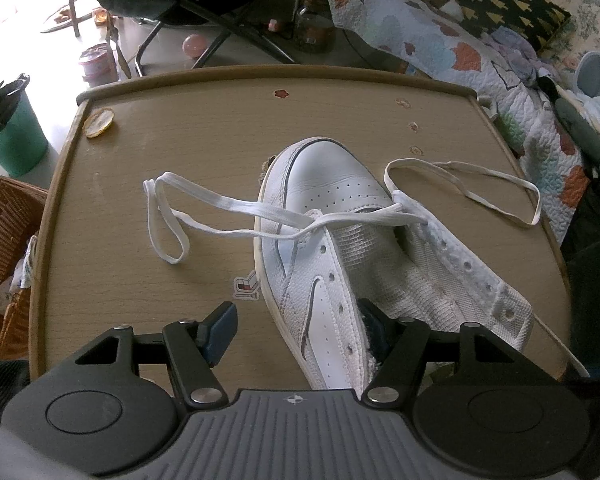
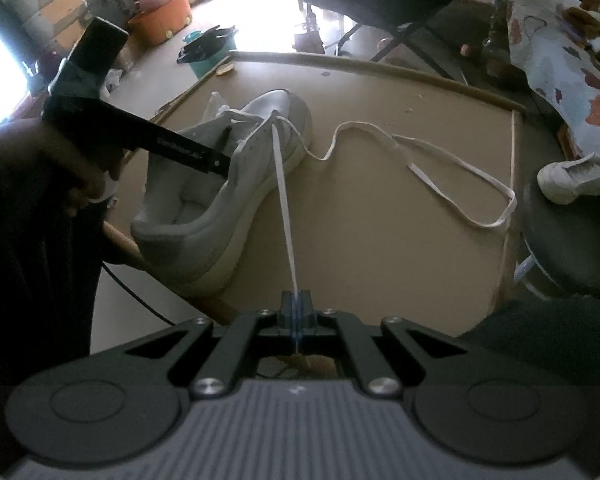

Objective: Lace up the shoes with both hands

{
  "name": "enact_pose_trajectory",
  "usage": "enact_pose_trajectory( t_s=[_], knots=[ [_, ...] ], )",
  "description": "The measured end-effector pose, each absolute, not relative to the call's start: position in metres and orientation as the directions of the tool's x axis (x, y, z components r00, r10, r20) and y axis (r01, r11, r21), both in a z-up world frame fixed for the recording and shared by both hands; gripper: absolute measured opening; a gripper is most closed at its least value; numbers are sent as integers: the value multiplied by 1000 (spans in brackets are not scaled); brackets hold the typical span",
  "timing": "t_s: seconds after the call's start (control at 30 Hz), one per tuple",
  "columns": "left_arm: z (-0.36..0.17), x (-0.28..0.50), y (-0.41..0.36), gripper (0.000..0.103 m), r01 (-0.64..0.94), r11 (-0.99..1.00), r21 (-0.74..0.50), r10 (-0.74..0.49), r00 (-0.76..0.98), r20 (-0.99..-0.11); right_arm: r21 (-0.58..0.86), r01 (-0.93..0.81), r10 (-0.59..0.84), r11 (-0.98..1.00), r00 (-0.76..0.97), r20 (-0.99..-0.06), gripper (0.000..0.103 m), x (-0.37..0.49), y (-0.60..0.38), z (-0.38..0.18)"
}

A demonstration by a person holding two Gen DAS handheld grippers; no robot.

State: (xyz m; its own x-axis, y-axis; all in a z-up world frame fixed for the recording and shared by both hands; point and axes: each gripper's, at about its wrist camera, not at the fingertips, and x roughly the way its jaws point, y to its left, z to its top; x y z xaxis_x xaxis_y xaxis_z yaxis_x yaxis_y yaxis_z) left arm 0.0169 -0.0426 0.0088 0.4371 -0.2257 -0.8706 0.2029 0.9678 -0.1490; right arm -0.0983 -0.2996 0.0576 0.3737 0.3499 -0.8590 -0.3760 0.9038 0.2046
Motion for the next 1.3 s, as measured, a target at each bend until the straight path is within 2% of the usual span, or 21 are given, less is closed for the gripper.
enact_pose_trajectory(
  t_s=[1.3],
  knots=[
    [8, 14, -38, 68, 206, 967, -153, -230, 436, -870, 191, -369, 333, 910, 373, -866, 1, -126, -306, 74]
  ],
)
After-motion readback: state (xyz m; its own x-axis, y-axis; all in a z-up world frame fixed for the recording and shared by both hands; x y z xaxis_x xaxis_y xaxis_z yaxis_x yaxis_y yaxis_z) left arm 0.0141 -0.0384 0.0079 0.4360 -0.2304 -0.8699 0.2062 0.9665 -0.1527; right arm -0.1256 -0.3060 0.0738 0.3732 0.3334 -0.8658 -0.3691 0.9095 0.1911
